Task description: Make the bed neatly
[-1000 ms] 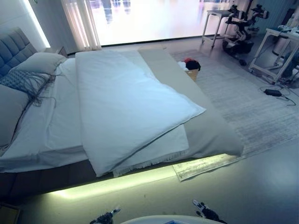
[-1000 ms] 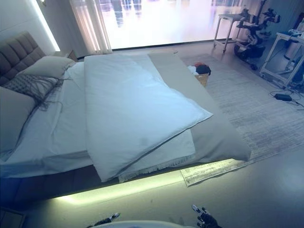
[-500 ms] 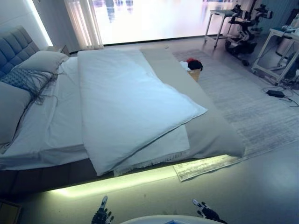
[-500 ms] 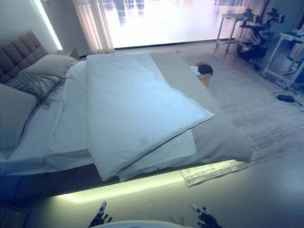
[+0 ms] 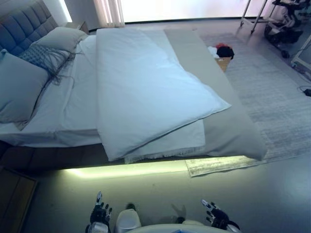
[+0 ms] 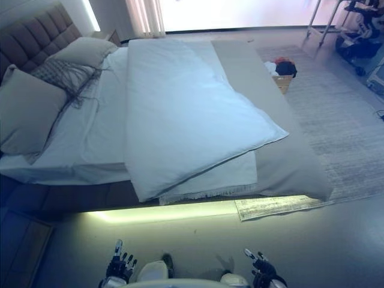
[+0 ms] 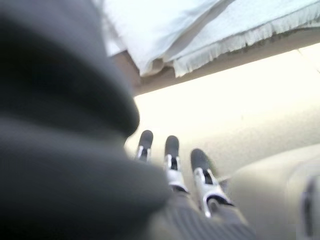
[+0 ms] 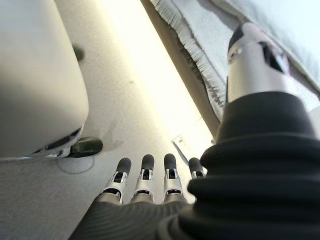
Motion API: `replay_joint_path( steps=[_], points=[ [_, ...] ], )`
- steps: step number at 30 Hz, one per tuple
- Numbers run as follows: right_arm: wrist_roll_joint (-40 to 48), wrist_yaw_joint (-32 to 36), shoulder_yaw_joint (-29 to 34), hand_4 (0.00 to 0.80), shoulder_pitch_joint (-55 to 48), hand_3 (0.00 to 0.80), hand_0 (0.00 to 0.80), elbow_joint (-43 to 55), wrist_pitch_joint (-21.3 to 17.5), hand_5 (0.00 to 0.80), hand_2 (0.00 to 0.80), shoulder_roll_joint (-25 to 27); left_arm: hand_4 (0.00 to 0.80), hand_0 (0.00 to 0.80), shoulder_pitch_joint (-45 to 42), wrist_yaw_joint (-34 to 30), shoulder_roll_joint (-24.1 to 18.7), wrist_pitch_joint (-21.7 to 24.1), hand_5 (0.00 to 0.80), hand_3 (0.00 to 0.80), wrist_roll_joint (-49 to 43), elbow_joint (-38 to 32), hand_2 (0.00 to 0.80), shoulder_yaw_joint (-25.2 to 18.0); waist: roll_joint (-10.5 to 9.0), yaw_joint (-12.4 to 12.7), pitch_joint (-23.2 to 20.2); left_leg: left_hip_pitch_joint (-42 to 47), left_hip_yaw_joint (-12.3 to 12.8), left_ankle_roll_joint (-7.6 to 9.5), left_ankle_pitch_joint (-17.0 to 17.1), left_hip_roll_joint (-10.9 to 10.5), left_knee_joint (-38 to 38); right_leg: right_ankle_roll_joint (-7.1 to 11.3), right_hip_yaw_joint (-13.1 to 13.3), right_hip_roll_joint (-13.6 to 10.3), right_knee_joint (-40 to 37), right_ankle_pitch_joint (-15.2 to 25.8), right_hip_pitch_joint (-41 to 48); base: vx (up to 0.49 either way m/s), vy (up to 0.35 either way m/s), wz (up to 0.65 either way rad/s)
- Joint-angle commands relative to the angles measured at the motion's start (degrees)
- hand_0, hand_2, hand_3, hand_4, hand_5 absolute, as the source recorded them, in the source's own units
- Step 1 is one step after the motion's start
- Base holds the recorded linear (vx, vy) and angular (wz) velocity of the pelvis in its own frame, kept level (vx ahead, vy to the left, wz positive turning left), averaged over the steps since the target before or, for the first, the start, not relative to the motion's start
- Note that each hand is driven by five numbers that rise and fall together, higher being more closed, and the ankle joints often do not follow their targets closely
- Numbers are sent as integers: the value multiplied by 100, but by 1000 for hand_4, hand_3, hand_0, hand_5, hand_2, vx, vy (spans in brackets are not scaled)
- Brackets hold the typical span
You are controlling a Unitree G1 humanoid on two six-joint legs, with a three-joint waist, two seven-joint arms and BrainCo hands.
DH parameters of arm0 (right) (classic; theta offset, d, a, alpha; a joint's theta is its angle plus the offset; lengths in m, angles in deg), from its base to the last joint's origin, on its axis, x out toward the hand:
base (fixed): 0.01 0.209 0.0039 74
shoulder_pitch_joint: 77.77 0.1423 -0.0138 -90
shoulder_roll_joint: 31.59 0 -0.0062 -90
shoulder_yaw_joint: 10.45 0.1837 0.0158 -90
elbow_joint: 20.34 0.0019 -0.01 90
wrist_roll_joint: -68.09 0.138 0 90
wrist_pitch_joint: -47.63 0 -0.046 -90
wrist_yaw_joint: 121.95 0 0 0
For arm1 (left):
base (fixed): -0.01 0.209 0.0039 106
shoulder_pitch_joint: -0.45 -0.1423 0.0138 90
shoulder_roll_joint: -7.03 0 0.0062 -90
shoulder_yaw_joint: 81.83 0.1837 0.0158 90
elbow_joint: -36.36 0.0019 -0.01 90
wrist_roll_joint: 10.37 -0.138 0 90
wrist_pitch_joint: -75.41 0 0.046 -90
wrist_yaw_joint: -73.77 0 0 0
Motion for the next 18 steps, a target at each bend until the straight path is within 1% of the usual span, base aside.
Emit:
replay_joint_path(
  steps=[1,2,4,6,8,9,10,11,14,16,17,18],
  points=[
    [-152,-21,158,0,82,0,0,-39,-128,0,0,80,0,0,100,-145,49,9,0,0,-73,16,0,-128,73,154,87,-377,-289,-77,1158,190,-213,223,204,165,305,-530,751,339,276,15],
    [-192,16,196,0,40,0,0,-65,-157,0,0,87,0,0,78,-130,68,-21,0,0,-139,29,0,-156,94,155,55,-344,-262,-66,1111,198,-204,262,207,107,328,-578,821,311,292,7],
    [-255,33,255,0,-7,0,0,-115,-230,0,0,50,0,0,1,-114,83,-62,0,0,-270,43,0,-209,116,177,-26,-234,-239,-8,911,119,-205,365,205,-53,336,-623,972,332,301,-31],
    [-238,35,301,0,-13,0,0,-170,-297,0,0,-31,0,0,-30,-117,41,-134,0,0,-368,72,0,-246,102,222,-147,-69,-259,80,747,-18,-175,546,157,-293,382,-616,1105,349,305,-62],
    [-67,145,344,0,-33,0,0,-139,-303,0,0,-86,0,0,10,-120,-67,-168,0,0,-519,79,0,-190,53,237,-201,-17,-159,137,658,-107,-51,698,100,-512,508,-597,1167,311,304,-46],
    [-84,194,400,0,-52,0,0,-102,-310,0,0,-122,0,0,50,-133,-111,-202,0,0,-728,77,0,-179,31,223,-224,-57,-68,211,544,-161,142,773,92,-635,620,-605,1166,242,267,-18],
    [-108,217,418,0,-53,0,0,-76,-290,0,0,-136,0,0,80,-135,-151,-239,0,0,-814,67,0,-150,10,216,-246,-93,-39,262,480,-208,264,815,85,-714,679,-586,1144,249,293,-3],
    [-117,230,412,0,-49,0,0,-44,-269,0,0,-156,0,0,132,-177,-198,-297,0,0,-883,34,0,-93,-14,202,-276,-122,-3,349,375,-286,414,850,83,-830,760,-537,1102,242,283,1],
    [-32,167,423,0,-33,0,0,-48,-273,0,0,-179,0,0,266,-305,-292,-404,0,0,-1155,14,0,124,-42,188,-347,-164,103,553,130,-497,615,894,74,-1197,1032,-208,966,222,265,7],
    [73,132,494,0,-36,0,0,-44,-253,0,0,-184,0,0,306,-363,-321,-434,0,0,-1328,-5,0,327,-55,188,-370,-181,155,674,9,-643,666,912,71,-1451,1449,267,774,174,215,-5],
    [41,120,534,0,-33,0,0,-49,-224,0,0,-160,0,0,319,-372,-343,-474,0,0,-1434,-19,0,410,-35,158,-363,-132,211,736,-38,-682,661,893,82,-1493,1716,410,579,189,227,-6],
    [-6,117,548,0,-33,0,0,-58,-185,0,0,-122,0,0,342,-330,-371,-546,0,0,-1548,-51,0,491,5,97,-337,-39,255,789,-88,-711,635,846,103,-1484,1960,498,304,179,197,-4]
  ],
)
